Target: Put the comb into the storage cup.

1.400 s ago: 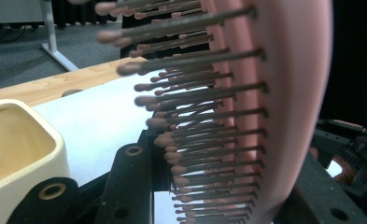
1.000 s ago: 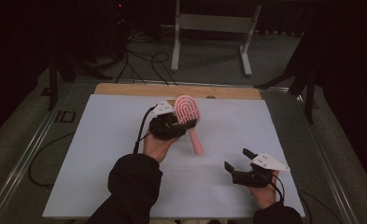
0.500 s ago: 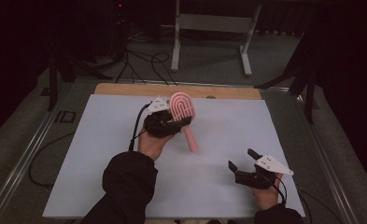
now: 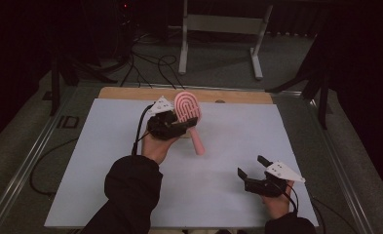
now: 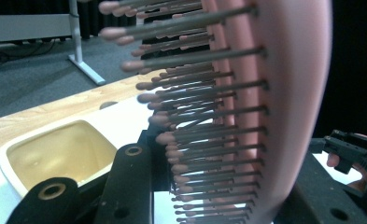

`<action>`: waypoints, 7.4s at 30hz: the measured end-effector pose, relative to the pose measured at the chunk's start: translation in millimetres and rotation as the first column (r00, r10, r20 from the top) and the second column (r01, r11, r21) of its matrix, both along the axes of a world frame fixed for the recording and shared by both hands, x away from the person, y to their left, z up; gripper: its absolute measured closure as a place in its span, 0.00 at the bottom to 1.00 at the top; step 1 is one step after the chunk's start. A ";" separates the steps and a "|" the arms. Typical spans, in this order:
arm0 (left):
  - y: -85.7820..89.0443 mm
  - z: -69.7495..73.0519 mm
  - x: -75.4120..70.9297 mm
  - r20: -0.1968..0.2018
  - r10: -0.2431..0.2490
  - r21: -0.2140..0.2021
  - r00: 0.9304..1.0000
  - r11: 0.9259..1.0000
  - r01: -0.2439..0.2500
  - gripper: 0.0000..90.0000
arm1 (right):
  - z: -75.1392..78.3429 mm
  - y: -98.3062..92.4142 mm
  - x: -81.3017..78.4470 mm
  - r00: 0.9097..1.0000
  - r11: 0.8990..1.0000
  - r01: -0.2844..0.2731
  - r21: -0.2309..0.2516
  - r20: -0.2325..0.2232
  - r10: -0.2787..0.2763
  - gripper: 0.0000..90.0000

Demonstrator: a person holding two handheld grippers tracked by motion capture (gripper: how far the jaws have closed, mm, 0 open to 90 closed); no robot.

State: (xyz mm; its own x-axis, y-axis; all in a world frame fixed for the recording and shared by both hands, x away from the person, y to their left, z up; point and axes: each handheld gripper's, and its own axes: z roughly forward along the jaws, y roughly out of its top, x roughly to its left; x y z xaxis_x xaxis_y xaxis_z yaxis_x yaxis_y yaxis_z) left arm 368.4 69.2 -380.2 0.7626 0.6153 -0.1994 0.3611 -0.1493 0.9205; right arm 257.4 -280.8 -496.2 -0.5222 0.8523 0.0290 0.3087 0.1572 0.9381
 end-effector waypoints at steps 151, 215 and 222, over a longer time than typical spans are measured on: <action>11.0 39.4 71.4 0.102 0.296 0.063 0.950 0.951 -0.303 0.71 | -0.7 1.8 2.6 1.000 1.000 -0.011 0.008 0.005 0.011 0.10; -7.1 1.3 91.2 0.084 0.337 0.124 0.938 0.930 -0.345 0.71 | 0.3 -1.6 3.0 1.000 1.000 0.000 0.026 0.005 0.000 0.09; -8.1 -3.6 90.6 0.075 0.337 0.137 0.939 0.929 -0.344 0.71 | 0.2 -1.4 3.0 1.000 1.000 0.000 0.024 0.003 0.000 0.09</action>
State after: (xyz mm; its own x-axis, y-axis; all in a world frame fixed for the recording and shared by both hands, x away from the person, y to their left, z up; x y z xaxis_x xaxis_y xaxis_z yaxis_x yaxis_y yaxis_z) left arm 458.9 61.0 -383.8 0.5088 0.8591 -0.0549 0.3685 -0.1597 0.9158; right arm 260.4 -282.2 -496.0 -0.5220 0.8516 0.0480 0.3057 0.1343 0.9426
